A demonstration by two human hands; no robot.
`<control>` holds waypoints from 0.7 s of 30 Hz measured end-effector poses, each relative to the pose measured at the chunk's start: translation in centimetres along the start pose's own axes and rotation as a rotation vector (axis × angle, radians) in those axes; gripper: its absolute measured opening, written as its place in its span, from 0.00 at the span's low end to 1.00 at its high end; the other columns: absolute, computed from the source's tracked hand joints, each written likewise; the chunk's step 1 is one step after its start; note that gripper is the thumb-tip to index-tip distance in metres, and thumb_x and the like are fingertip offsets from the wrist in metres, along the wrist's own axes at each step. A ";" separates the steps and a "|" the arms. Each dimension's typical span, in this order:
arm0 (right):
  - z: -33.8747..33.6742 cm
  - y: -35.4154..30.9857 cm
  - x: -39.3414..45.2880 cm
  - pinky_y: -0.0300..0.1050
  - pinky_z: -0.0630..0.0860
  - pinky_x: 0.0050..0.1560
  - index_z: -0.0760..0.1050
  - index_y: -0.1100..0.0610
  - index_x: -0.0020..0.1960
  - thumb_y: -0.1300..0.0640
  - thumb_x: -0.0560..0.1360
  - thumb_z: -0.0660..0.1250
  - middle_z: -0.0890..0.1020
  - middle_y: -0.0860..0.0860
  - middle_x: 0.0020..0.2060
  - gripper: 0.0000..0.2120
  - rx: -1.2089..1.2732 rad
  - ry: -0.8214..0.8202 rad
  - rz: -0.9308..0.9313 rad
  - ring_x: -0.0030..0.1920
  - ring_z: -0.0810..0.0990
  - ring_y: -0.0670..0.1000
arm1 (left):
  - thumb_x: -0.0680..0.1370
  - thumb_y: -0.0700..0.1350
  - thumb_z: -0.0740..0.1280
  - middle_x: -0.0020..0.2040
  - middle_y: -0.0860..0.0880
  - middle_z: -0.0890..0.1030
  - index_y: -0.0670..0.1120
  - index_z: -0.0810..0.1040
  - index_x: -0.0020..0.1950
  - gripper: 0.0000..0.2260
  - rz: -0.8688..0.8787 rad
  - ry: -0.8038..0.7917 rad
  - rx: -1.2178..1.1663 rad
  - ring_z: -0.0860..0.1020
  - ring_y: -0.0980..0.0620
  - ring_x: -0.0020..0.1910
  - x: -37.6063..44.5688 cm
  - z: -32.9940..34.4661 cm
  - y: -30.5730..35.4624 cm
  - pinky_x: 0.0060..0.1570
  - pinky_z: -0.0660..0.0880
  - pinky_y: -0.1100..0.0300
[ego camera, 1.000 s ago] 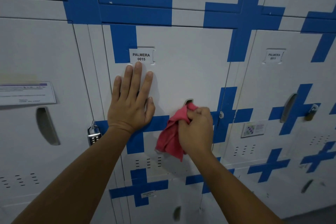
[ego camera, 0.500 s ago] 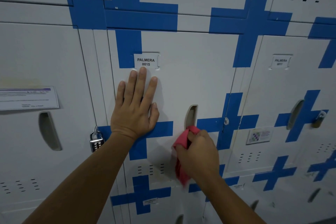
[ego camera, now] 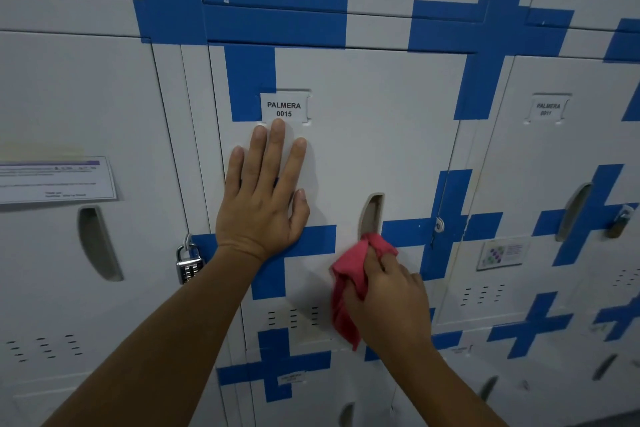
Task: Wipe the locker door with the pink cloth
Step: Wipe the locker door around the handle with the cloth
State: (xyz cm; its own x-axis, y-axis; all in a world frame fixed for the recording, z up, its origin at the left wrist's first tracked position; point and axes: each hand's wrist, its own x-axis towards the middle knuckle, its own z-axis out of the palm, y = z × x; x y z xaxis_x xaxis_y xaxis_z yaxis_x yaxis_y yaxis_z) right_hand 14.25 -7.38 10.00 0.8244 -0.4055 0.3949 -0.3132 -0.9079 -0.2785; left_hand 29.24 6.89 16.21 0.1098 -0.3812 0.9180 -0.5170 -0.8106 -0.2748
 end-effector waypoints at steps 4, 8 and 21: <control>-0.6 -0.8 0.9 0.46 0.76 0.60 0.74 0.53 0.65 0.47 0.82 0.57 0.81 0.49 0.51 0.16 0.094 -0.010 0.049 0.49 0.80 0.50 | 0.81 0.52 0.56 0.81 0.38 0.53 0.44 0.52 0.82 0.32 -0.008 -0.023 0.001 0.45 0.42 0.81 0.1 -0.1 0.1 0.79 0.44 0.43; -0.5 -1.4 1.6 0.36 0.75 0.33 0.77 0.53 0.44 0.54 0.81 0.62 0.76 0.47 0.31 0.10 0.554 0.056 0.241 0.31 0.76 0.45 | 0.81 0.52 0.55 0.81 0.38 0.53 0.44 0.52 0.82 0.31 -0.011 -0.028 0.012 0.45 0.41 0.80 0.0 0.0 0.0 0.79 0.44 0.43; 1.1 -0.2 1.4 0.45 0.83 0.45 0.73 0.52 0.65 0.47 0.82 0.59 0.81 0.48 0.41 0.15 0.400 0.029 0.096 0.40 0.81 0.48 | 0.80 0.52 0.55 0.81 0.38 0.53 0.44 0.51 0.82 0.32 -0.007 -0.027 0.005 0.44 0.42 0.80 0.1 -0.2 0.1 0.79 0.44 0.43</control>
State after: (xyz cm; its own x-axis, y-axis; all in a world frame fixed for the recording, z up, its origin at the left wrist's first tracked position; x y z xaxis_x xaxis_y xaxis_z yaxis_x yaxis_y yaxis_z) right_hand 15.97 -7.61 9.67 0.7847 -0.4943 0.3740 -0.1749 -0.7555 -0.6314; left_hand 29.04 6.89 16.29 0.1365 -0.3872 0.9118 -0.5121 -0.8155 -0.2696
